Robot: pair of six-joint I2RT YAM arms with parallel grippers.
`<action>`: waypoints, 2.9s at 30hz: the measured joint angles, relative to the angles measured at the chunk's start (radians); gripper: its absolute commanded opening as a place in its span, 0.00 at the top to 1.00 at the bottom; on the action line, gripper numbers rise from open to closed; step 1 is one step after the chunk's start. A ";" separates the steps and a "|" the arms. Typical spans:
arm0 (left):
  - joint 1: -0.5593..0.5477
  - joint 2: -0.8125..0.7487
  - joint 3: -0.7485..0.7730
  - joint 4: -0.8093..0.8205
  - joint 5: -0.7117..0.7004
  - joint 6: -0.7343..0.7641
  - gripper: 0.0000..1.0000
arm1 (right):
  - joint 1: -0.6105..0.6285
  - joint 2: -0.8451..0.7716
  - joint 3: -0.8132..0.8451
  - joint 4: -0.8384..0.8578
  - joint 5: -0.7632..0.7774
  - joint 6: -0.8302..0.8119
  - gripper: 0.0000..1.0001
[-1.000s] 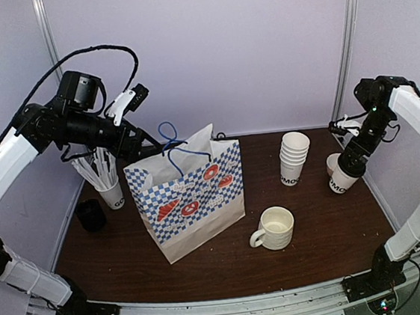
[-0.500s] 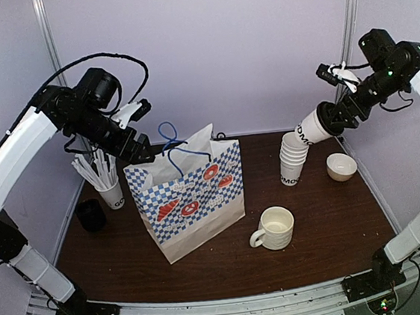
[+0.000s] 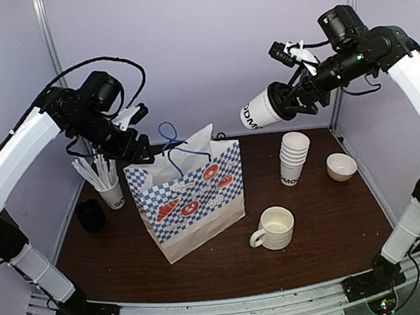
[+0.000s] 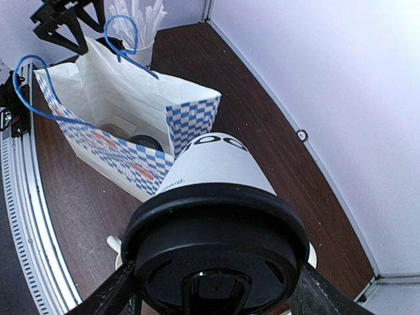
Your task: Pack the takeout coffee
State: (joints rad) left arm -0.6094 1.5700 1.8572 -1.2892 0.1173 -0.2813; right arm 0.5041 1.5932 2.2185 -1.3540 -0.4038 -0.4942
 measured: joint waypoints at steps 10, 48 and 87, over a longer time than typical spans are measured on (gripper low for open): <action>0.000 0.099 0.054 -0.022 -0.004 0.068 0.43 | 0.193 0.086 0.108 0.035 0.046 -0.004 0.26; 0.000 0.192 0.241 -0.034 0.167 0.333 0.94 | 0.513 0.397 0.191 0.087 0.229 -0.103 0.27; -0.067 -0.177 -0.121 0.220 0.000 0.247 0.30 | 0.784 0.204 -0.320 0.150 0.327 -0.193 0.28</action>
State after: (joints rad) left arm -0.6762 1.3926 1.7367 -1.0691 0.1173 -0.0345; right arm 1.2877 1.7973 1.8988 -1.2045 -0.0769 -0.6872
